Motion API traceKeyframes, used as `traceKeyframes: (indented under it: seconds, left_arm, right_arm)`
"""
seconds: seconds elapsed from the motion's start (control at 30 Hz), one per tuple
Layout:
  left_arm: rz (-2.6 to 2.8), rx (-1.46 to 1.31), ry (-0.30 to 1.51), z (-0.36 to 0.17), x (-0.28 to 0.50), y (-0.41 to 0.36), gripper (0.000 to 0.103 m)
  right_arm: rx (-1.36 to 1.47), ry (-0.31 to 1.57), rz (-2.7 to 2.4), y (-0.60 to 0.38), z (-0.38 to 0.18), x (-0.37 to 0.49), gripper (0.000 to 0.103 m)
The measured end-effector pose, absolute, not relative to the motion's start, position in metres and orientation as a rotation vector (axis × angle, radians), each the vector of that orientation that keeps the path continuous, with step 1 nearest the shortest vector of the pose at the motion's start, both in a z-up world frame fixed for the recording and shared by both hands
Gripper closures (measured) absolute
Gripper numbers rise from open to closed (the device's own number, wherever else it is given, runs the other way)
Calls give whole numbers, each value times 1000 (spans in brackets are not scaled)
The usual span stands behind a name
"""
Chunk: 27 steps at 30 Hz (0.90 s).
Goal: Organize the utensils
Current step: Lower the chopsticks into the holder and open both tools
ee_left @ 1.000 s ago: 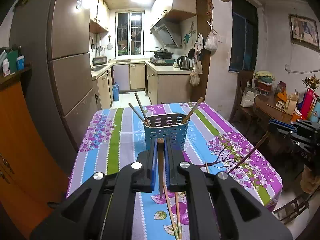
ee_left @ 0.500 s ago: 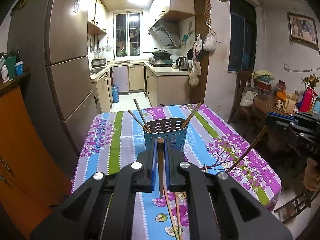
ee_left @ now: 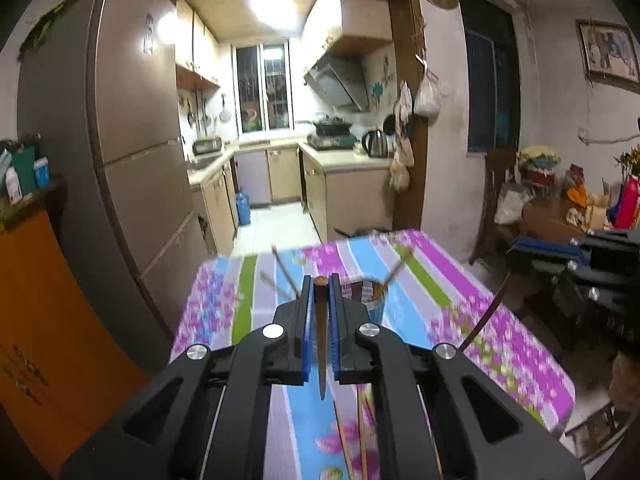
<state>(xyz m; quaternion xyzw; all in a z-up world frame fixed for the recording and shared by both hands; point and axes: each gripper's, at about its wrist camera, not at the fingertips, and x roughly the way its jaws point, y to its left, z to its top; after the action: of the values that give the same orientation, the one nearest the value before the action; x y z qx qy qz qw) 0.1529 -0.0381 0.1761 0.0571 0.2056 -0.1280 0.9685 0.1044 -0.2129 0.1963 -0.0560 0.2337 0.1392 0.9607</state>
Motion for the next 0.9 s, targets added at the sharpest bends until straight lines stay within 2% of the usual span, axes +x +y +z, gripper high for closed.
traceKeyframes:
  seconds: [0.33,0.9]
  left_arm:
    - [-251,53,345,223,215,-59,97]
    - [-247,52,470,158,305,-73,97]
  right_arm:
    - [-78,352,241,-208,239,164,96]
    - [24,349,189,-215,192,263,96]
